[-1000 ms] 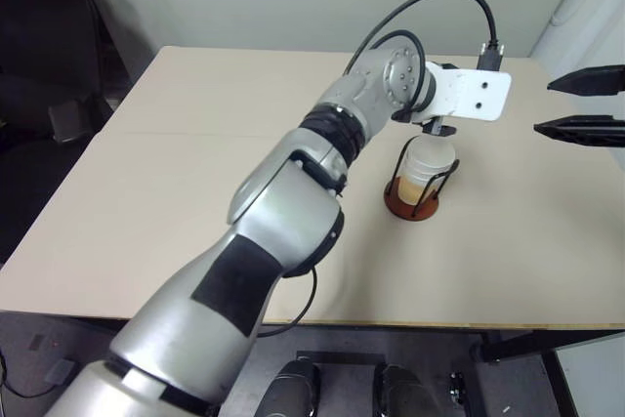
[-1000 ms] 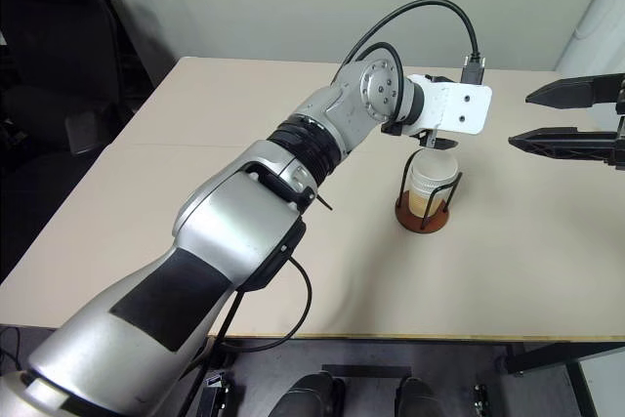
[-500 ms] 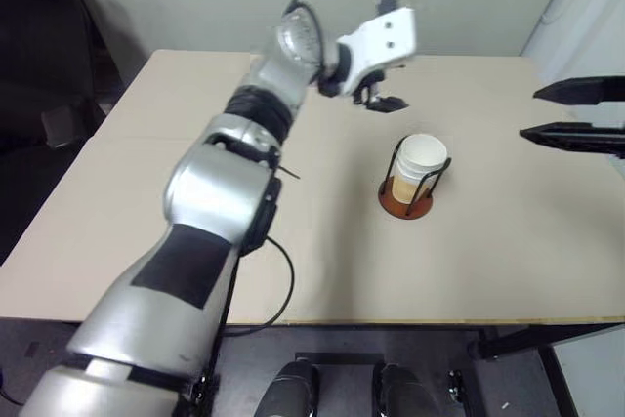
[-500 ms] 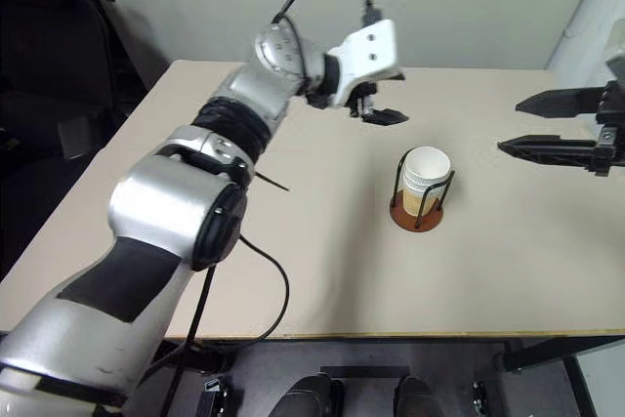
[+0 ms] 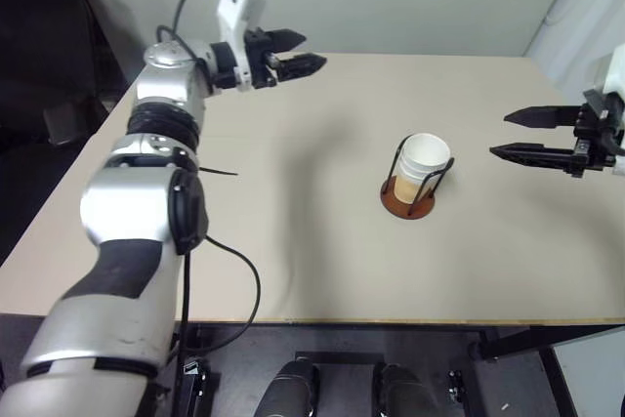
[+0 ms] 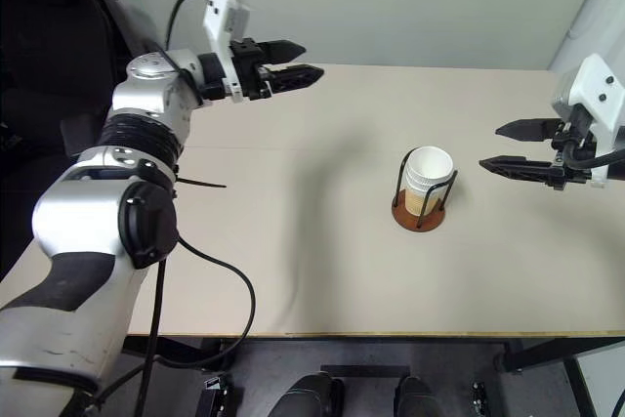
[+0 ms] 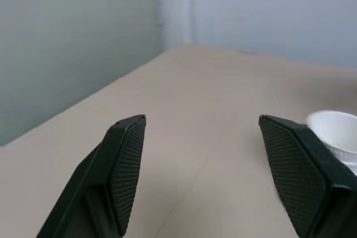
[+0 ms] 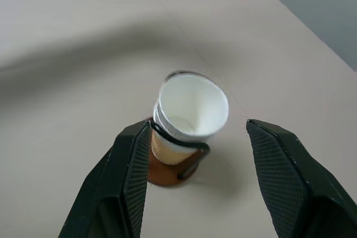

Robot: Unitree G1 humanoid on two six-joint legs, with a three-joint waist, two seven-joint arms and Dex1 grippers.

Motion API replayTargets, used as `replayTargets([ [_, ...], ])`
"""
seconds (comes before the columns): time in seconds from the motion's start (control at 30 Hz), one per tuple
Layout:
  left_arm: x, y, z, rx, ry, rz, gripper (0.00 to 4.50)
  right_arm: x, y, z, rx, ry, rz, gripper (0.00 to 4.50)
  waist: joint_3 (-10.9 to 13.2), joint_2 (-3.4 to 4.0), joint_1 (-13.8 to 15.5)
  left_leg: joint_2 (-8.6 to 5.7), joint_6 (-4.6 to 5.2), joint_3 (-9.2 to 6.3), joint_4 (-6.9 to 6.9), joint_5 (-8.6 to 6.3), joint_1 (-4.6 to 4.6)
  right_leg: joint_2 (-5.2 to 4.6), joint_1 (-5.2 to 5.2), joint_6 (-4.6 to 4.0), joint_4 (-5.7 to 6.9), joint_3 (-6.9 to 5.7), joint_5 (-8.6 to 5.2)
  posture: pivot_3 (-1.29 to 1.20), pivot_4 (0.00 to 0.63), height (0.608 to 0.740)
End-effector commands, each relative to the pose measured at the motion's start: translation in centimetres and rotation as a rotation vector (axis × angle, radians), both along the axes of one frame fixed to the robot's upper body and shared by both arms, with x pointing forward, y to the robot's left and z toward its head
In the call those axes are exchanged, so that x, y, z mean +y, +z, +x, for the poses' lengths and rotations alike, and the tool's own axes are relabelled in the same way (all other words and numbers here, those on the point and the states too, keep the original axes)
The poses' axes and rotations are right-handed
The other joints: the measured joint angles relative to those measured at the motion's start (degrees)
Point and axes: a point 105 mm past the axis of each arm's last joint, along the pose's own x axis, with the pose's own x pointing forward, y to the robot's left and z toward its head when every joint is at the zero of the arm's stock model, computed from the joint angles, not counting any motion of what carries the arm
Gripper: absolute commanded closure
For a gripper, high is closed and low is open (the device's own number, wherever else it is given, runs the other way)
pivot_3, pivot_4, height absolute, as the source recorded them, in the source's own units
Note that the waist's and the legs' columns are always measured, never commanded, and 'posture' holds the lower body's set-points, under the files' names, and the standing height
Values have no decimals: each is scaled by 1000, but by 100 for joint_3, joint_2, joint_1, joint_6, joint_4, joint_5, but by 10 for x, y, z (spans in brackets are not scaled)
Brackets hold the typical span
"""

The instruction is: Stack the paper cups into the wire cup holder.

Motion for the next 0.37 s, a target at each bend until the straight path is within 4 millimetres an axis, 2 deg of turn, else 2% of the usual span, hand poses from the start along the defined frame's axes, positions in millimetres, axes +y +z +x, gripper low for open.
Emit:
replayTargets([
  [0.03,21,30,-2,-86,85,-49,1044,4,3,3,-39,12,-19,1762,-2,-3,-28,-3,-1,11,-6,3,1,19,-5,-5,0,-18,1,0,150,740],
  [0.2,34,21,-3,-70,113,-8,1044,10,-7,9,-35,17,-3,1762,-3,-1,-30,1,-7,-10,-7,11,1,8,-4,-25,-2,-8,6,0,150,740],
  [0.23,35,19,-2,-66,117,1,1044,11,-8,8,-35,20,0,1762,-3,-1,-29,-3,-7,0,-10,12,4,31,-5,-33,1,-25,7,0,150,740],
  [0.37,41,12,-2,-32,128,12,1044,10,-8,7,-54,0,9,1762,0,1,-17,3,-13,-20,-5,17,-6,4,-9,-54,-2,-3,12,0,150,740],
])
